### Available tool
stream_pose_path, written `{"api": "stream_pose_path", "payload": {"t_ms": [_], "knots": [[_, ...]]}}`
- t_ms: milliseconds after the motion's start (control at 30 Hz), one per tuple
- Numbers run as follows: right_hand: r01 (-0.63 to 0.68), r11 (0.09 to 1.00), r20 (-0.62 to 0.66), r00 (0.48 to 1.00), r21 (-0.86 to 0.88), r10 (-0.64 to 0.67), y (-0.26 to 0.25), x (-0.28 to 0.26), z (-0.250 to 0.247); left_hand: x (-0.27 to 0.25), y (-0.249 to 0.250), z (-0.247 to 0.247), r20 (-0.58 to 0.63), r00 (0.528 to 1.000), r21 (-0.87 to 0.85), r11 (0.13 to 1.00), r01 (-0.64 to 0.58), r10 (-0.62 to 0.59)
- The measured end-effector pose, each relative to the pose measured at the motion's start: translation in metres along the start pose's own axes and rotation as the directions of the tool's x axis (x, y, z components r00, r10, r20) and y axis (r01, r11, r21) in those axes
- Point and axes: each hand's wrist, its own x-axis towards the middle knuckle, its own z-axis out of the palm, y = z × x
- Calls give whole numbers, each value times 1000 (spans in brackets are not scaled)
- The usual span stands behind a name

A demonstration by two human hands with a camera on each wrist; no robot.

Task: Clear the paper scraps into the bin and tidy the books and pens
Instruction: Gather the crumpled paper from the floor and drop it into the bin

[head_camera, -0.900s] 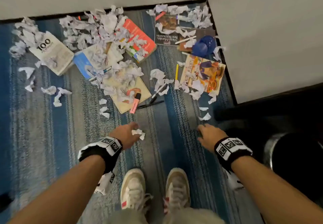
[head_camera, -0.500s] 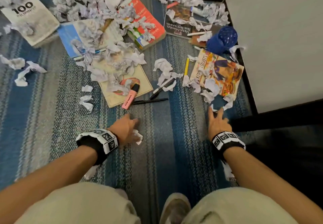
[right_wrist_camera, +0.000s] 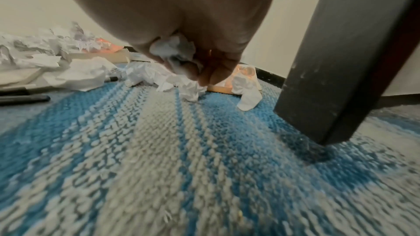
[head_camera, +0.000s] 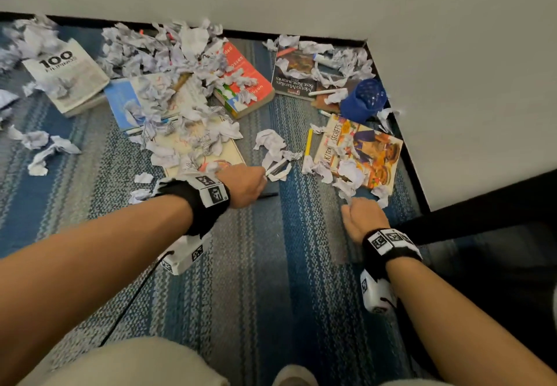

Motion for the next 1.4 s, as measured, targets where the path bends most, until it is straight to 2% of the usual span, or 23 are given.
{"api": "stream_pose_path", "payload": {"t_ms": [100,200,267,333,400,467,533,567,633,733,800,900,1000,1100,1167,1200,1267,1333,1400], "knots": [[-50,995,-50,997,90,54,-8,-1,-11,8,11,-21,32,997,98,993,69,-72],[-140,980,98,987,141,127,-13,-14,-22,7,20,-46,56,993,209,973,93,-107],[-137,981,214,971,134,107,-16,-19,-32,11,21,-57,78,990,186,977,106,-122],[-145,980,237,965,135,110,-16,-14,-42,20,21,-59,58,992,75,991,109,-113],[-161,964,155,979,212,129,-9,3,-46,36,20,-53,-50,995,-36,995,89,-90],[-109,959,-19,993,260,118,-1,27,-43,58,15,-39,-154,987,-129,992,19,-39],[-73,965,-125,986,252,107,1,48,-37,75,12,-21,-194,980,-189,979,-72,35],[-79,965,-134,984,252,116,1,56,-32,80,12,-11,-196,978,-211,971,-117,75],[-131,958,-50,988,254,148,-4,66,-22,87,15,10,-171,974,-231,954,-189,152],[-178,951,102,982,253,157,-7,70,-4,94,24,34,-71,966,-161,953,-259,250],[-160,961,96,985,226,141,-7,69,4,98,33,42,-4,962,-58,960,-274,274],[-42,993,107,994,114,30,-5,65,5,102,47,47,51,956,110,949,-294,290],[-25,995,105,994,95,15,1,61,-2,110,59,48,66,960,206,938,-278,271],[-117,981,-95,986,155,133,11,59,-12,122,63,46,43,960,245,928,-280,278],[-251,944,-202,934,213,294,21,61,-15,129,60,49,47,960,252,927,-278,276],[-327,909,-194,904,257,380,25,64,-15,132,58,51,56,958,270,920,-284,280],[-474,815,-56,853,332,519,27,72,-12,136,52,54,85,946,325,889,-322,312],[-575,764,103,813,294,572,26,77,-6,134,47,52,128,945,336,884,-326,300],[-595,759,130,802,264,583,27,80,-3,127,45,46,100,964,302,916,-265,246]]}}
